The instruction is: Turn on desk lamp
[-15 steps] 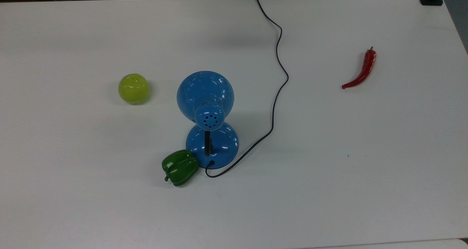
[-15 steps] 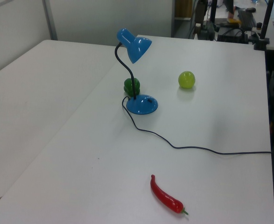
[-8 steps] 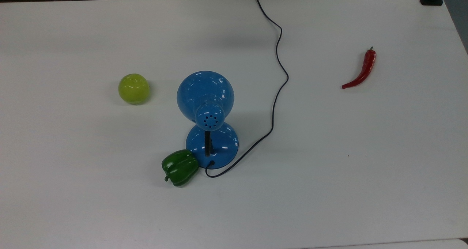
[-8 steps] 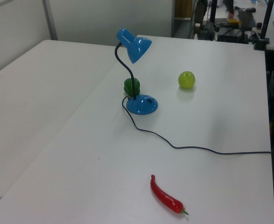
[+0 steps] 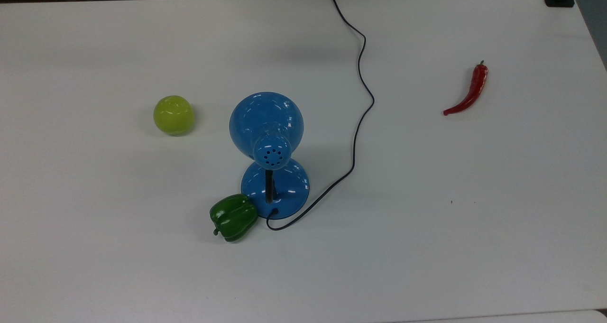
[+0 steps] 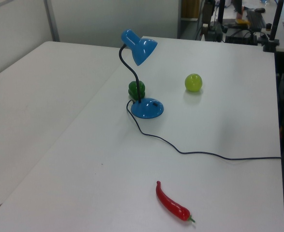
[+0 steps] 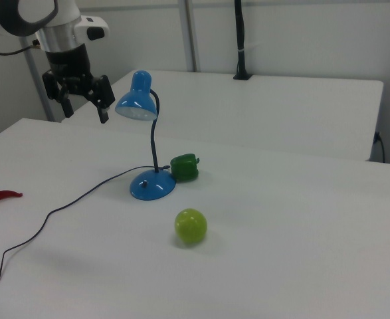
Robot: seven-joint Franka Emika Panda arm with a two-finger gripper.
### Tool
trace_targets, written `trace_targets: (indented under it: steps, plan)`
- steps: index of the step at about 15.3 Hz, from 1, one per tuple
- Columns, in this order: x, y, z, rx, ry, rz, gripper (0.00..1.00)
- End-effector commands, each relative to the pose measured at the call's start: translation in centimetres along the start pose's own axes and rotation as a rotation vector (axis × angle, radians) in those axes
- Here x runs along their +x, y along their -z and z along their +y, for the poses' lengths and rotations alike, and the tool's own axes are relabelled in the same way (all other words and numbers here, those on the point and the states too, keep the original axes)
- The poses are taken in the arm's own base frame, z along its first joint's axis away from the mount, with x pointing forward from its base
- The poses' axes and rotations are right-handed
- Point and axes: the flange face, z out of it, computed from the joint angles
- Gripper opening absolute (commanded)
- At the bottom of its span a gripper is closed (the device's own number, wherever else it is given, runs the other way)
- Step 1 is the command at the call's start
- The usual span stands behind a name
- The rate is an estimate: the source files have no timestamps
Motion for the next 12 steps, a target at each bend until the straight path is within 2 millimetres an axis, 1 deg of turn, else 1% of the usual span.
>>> trace_targets:
  steps: [1, 3, 5, 7, 8, 9, 12]
  plan:
    - [-0.3, 0.1, 0.0, 0.003, 0.025, 0.021, 0.84]
    - [-0.2, 0.0, -0.1, 0.003, 0.028, 0.019, 0.77]
    - [-0.3, -0.2, -0.3, 0.003, 0.031, 0.013, 0.74]
    - [-0.3, -0.8, -0.6, 0.005, 0.036, 0.002, 0.6]
    - [-0.3, -0.8, -0.7, 0.005, 0.039, 0.002, 0.51]
    - [-0.3, -1.0, -0.9, 0.005, 0.042, -0.003, 0.47]
    - [-0.3, -1.4, -1.1, 0.012, 0.043, -0.01, 0.27]
